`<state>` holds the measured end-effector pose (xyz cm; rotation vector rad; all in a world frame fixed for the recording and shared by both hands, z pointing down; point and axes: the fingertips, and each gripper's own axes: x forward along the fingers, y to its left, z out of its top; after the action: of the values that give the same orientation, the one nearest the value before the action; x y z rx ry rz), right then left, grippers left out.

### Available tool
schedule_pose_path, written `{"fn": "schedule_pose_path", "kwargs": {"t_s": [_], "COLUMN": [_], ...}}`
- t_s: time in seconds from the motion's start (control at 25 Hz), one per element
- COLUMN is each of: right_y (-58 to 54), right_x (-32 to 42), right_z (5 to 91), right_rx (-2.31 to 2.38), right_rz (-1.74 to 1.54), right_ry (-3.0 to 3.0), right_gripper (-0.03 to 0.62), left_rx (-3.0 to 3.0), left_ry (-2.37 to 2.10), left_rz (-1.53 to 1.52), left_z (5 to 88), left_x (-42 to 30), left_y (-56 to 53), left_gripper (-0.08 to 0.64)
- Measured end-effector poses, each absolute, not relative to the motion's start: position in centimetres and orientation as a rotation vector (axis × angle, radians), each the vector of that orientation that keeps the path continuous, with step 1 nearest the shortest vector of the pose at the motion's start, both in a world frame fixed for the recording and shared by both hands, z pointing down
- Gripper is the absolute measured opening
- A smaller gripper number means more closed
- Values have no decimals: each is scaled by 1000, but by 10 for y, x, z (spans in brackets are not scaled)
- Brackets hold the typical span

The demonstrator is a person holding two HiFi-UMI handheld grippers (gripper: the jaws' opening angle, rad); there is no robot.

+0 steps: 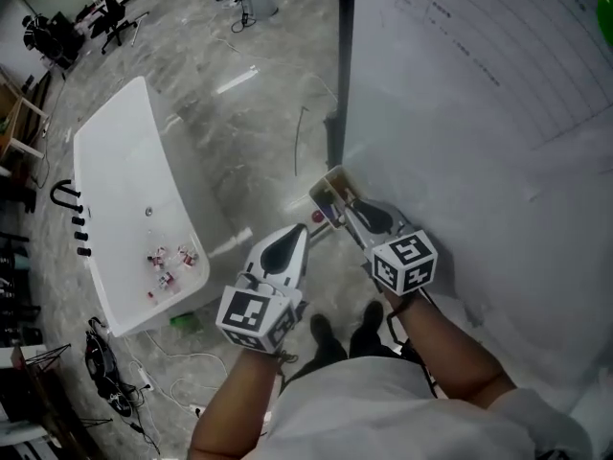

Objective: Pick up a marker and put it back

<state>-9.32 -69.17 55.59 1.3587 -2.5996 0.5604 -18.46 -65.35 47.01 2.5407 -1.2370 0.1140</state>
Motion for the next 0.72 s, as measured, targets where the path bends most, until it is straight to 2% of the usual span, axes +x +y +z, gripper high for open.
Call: {"fn": "schedule_pose_path", "kwargs": {"t_s": [0.32,0.64,0.72], "right_y": [-686,-679,-676], "right_x": [-95,-89,-88], "right_z": [603,568,549], "right_rx": [1329,1357,1365], "right_rz": [646,585,550], "right_ry": [-2550,-2595,-2624], "right_gripper": [83,97,81], "left_rx": [2492,2517,2534], "left_ry": [-1267,-1280,-1281], "left_rz": [141,100,83], "left_z": [494,477,466], "left_x": [-195,-190,-187], "left_y": [-652,-647,-645], "left_gripper": [5,5,5]}}
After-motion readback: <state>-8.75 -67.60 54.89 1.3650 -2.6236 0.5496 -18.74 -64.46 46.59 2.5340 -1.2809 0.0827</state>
